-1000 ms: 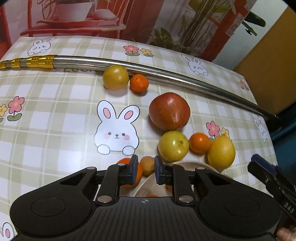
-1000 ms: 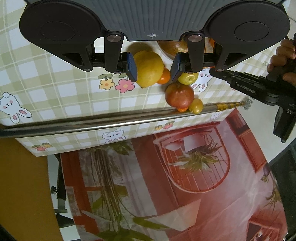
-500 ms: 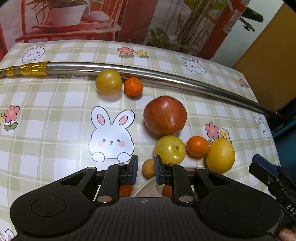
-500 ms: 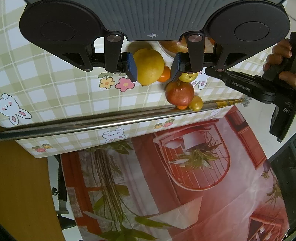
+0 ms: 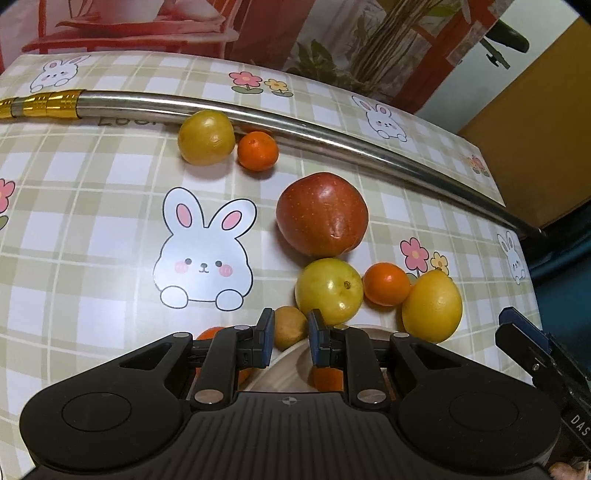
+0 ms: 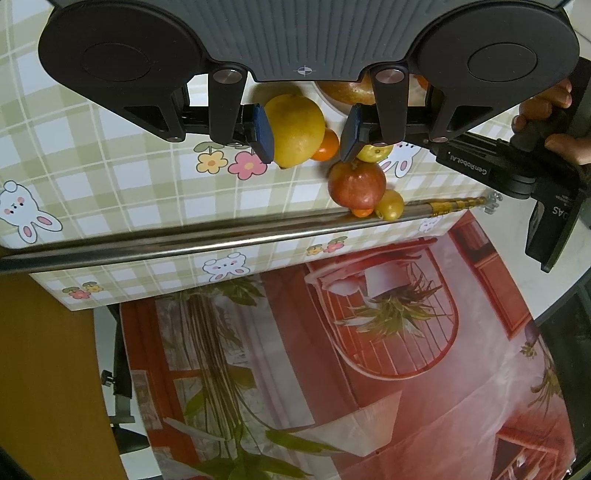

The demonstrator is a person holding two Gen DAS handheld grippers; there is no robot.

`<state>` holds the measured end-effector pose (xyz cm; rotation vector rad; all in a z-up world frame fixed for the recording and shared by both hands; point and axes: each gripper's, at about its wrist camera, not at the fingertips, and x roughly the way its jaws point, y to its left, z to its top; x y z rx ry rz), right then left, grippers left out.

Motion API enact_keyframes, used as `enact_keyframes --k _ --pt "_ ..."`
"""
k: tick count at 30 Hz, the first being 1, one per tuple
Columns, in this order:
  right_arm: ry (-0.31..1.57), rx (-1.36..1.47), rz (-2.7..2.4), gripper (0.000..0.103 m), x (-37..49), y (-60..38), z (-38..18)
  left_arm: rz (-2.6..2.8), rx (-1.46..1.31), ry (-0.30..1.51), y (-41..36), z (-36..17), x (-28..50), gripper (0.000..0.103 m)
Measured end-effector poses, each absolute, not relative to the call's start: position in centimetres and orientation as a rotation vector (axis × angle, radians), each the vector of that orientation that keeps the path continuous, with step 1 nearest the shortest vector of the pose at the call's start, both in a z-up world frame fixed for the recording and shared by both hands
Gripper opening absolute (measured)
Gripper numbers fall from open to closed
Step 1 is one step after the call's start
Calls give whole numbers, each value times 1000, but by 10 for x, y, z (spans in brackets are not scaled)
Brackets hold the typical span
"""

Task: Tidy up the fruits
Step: 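Close the left gripper on the kiwi and lift it while the right gripper grasps the lemon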

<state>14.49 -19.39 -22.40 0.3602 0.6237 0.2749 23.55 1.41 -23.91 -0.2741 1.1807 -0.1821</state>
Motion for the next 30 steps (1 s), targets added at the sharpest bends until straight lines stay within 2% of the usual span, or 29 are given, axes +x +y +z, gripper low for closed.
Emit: enact_keyframes --k 4,10,13,17,30 --pt "622 359 276 38 145 -194 -223 -185 -294 1184 18 -243 237 21" --pt "622 359 276 38 145 -193 -222 -193 -349 1187 28 -249 238 29" --pt "621 360 276 38 145 -193 -222 -187 -351 1178 26 -249 236 28" --pt "616 359 275 38 144 -192 -220 -181 -351 1158 23 -248 233 22" --pt "617 359 276 38 142 -192 -221 -47 -262 1097 45 -237 230 21"
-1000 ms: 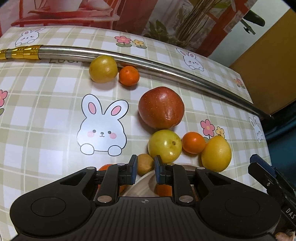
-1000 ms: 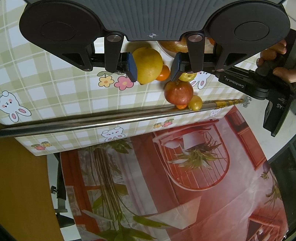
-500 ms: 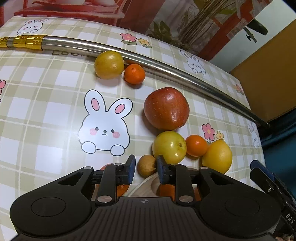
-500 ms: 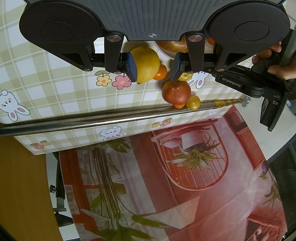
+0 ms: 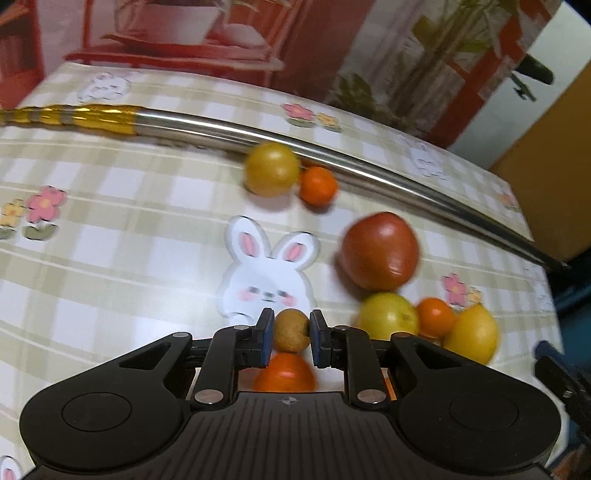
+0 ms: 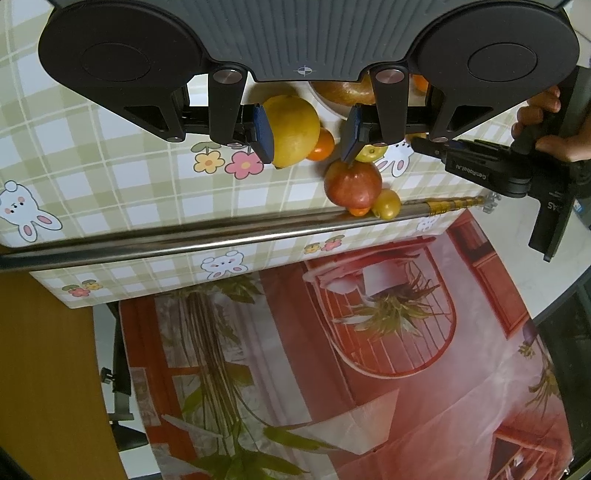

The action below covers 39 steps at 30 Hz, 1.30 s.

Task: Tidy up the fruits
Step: 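Close the left gripper on the kiwi and lift it while the right gripper grasps the lemon, then carry the kiwi into the plate and open the left gripper while the right gripper holds the lemon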

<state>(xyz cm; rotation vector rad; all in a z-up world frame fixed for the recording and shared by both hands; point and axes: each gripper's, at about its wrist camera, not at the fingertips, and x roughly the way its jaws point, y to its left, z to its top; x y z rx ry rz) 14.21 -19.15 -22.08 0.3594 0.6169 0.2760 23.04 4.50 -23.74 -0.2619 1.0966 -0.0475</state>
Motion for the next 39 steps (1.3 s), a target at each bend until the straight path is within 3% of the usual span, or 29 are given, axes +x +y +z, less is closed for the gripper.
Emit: enact_keyframes --k 22,28,36,39 --pt "625 372 266 38 142 -197 -226 -40 -262 1088 40 -252 230 27" --pt "634 347 238 38 145 -200 -234 -70 -200 1013 33 -233 213 27" --pt "647 277 257 44 159 -193 -248 -126 -195 865 16 -207 161 27" --pt "640 309 293 56 168 -191 -253 -143 -196 830 11 -203 146 27"
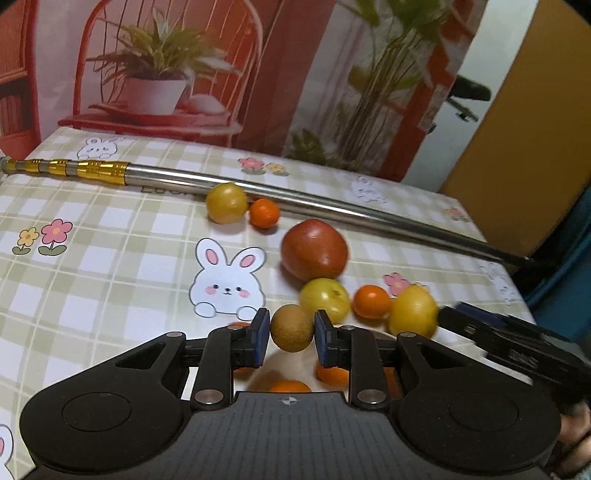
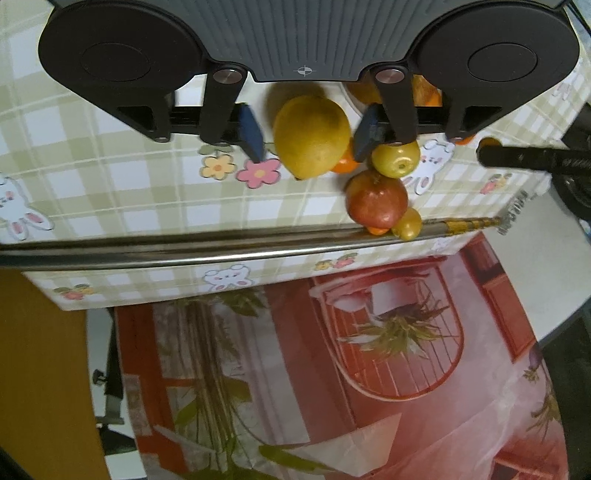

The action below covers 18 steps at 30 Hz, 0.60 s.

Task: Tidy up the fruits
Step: 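Carry the kiwi into the plate and open the left gripper while the right gripper holds the lemon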

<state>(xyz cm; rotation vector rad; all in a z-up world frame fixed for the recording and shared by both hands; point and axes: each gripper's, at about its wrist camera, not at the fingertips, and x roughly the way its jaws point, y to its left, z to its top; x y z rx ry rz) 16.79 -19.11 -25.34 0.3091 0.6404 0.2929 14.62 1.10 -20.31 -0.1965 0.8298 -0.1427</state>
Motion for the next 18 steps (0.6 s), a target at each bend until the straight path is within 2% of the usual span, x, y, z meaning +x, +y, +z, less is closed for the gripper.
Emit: enact_keyframes --k 8,18 --pt "686 394 351 55 194 -195 -280 -146 -181 795 9 -201 128 27" --pt "602 368 370 52 177 -194 -292 -142 -165 803 8 -208 118 27"
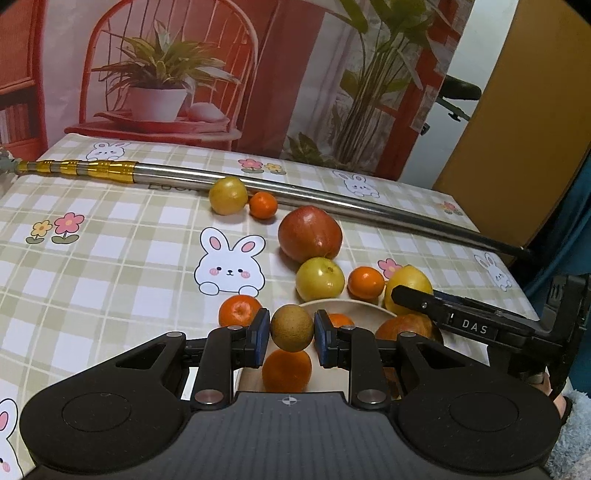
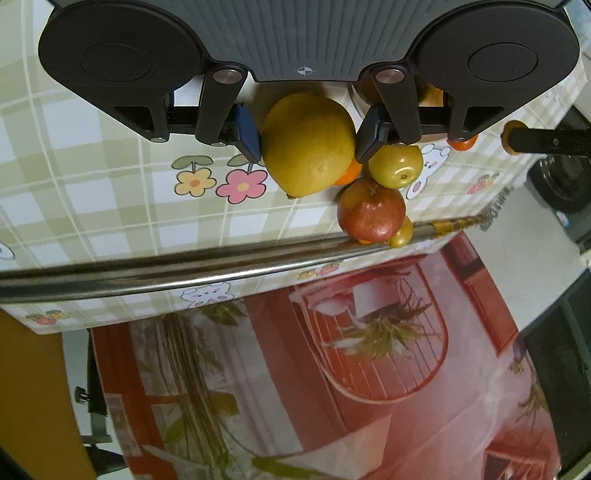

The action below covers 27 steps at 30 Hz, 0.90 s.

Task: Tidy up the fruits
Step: 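Carry the kiwi into the plate and open the left gripper while the right gripper holds the lemon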

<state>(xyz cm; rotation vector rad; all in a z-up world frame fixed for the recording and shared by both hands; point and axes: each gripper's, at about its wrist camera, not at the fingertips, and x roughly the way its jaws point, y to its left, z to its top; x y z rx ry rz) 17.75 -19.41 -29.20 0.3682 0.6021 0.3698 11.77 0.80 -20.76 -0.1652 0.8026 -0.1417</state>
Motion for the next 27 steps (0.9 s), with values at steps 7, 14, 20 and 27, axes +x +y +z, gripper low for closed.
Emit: enact_keyframes --k 7,14,20,27 --pt "553 364 341 52 167 -197 -291 -172 -135 812 0 -213 115 27" --pt "541 350 346 52 166 -196 -291 -191 -74 819 -9 -221 118 27" --pt "541 353 345 52 165 -196 -291 -203 -18 837 -17 -227 133 27" --pt "544 352 346 52 166 -196 -292 -199 16 850 -22 -233 140 27"
